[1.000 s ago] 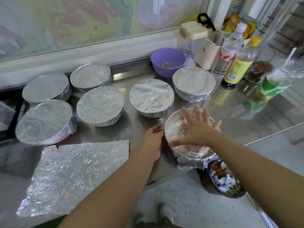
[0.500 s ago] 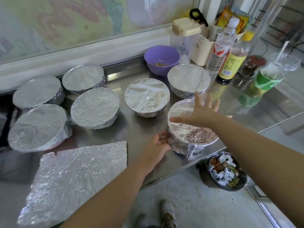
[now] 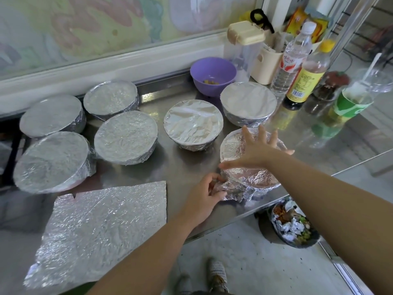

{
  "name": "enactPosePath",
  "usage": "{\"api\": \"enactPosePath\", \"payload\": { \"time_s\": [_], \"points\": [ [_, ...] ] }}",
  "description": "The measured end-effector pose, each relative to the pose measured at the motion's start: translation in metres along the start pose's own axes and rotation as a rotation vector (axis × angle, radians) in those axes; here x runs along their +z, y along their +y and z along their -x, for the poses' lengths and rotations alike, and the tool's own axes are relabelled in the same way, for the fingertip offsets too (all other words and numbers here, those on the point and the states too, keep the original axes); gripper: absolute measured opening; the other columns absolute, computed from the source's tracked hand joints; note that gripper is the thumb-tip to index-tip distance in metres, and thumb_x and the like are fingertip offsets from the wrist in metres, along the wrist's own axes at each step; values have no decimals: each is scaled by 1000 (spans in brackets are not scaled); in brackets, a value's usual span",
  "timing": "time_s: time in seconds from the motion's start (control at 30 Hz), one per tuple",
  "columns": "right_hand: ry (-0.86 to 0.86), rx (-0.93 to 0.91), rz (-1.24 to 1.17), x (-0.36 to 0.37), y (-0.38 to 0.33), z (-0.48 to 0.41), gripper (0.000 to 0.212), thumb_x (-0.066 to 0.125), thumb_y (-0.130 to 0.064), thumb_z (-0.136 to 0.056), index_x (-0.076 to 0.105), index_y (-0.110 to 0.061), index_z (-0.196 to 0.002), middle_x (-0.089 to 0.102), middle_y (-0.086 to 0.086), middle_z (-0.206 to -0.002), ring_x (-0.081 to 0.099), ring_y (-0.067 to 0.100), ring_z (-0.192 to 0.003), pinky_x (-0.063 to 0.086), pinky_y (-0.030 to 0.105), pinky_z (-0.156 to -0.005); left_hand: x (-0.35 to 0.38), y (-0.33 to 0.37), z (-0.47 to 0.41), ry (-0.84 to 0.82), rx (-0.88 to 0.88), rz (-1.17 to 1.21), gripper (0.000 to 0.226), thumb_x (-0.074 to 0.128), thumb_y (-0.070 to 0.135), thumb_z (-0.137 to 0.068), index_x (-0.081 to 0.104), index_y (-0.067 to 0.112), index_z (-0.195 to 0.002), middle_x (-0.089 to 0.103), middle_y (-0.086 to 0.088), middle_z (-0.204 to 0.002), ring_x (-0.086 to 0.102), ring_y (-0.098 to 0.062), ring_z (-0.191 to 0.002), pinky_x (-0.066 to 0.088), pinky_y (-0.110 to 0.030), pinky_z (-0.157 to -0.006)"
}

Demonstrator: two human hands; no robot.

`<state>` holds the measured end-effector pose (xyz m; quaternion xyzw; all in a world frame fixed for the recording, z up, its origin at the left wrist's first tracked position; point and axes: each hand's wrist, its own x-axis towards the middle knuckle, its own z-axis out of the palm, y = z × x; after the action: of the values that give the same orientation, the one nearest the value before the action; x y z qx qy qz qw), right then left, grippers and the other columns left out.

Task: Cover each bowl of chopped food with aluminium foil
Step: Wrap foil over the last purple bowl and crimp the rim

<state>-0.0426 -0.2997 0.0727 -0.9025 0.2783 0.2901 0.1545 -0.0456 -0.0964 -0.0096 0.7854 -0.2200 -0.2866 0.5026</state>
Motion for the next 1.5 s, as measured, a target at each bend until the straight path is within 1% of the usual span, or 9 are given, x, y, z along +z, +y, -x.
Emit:
{"api": "enactPosePath", "payload": {
  "time_s": [0.23, 0.4, 0.53, 0.63, 0.8, 0.9, 1.23, 1.37, 1.5],
  "points": [
    [8, 15, -11, 2, 0, 1, 156, 59, -103, -34, -25, -48, -152, -38, -1, -161, -32, 43, -147, 1, 88, -102, -21, 9, -17, 3, 64, -241, 14, 69, 25, -92, 74, 21, -105, 64, 5, -93, 57, -4, -78, 36, -9, -68],
    [18, 4, -24, 2, 0, 2, 162, 53, -106, -23, -24, -48, -153, -36, -1, -162, -29, 43, -148, 1, 88, -103, -23, 20, -36, -79, -79, -295, 17, 64, 31, -96, 70, 17, -102, 65, 0, -84, 60, -11, -77, 46, -24, -73],
    [29, 6, -37, 3, -1, 4, 162, 51, -108, -22, -24, -48, -153, -37, -1, -162, -28, 42, -149, 1, 87, -104, -16, 24, -40, -68, -273, -1, 6, 62, 29, -97, 68, 28, -94, 68, 5, -76, 63, -11, -70, 51, -31, -70],
    [36, 7, -37, 3, 0, 5, 159, 53, -107, -27, -23, -47, -153, -37, -1, -162, -27, 43, -149, 3, 87, -105, -4, 30, -38, -14, -395, 319, 13, 55, 11, -101, 62, 18, -94, 67, -1, -81, 64, -8, -71, 53, -21, -68],
    [48, 9, -42, 5, 1, 5, 157, 55, -106, -30, -23, -47, -153, -36, -1, -162, -26, 43, -150, 3, 86, -105, 12, 36, -40, 251, -572, 813, 23, 62, 0, -95, 53, 2, -117, 66, -13, -101, 66, -14, -75, 59, -25, -69],
    [52, 10, -43, 6, 1, 3, 155, 58, -105, -34, -24, -47, -153, -36, -1, -163, -26, 43, -150, 3, 86, -105, 13, 42, -35, 274, -666, 1037, 10, 64, -6, -91, 61, 0, -98, 69, -10, -84, 67, -15, -74, 60, -23, -67],
    [66, 10, -54, 8, 1, 1, 157, 55, -105, -32, -23, -46, -154, -34, 0, -163, -26, 44, -149, 5, 87, -104, 27, 59, -33, 361, -626, 1054, 18, 52, -1, -100, 68, 4, -107, 72, -12, -101, 68, -21, -94, 55, -33, -85],
    [74, 17, -57, 9, 0, 1, 155, 55, -105, -34, -23, -45, -154, -33, 1, -164, -25, 44, -150, 5, 86, -105, 23, 62, -25, 290, -529, 1011, 30, 40, -4, -103, 67, 4, -113, 72, -12, -106, 68, -21, -96, 57, -31, -85],
    [75, 15, -61, 9, 0, 1, 158, 51, -107, -29, -23, -44, -154, -33, 1, -164, -23, 45, -150, 5, 86, -105, 10, 59, -19, 115, -501, 1153, 39, 33, 10, -99, 61, -4, -123, 66, -18, -126, 59, -31, -124, 44, -44, -110]
  ]
}}
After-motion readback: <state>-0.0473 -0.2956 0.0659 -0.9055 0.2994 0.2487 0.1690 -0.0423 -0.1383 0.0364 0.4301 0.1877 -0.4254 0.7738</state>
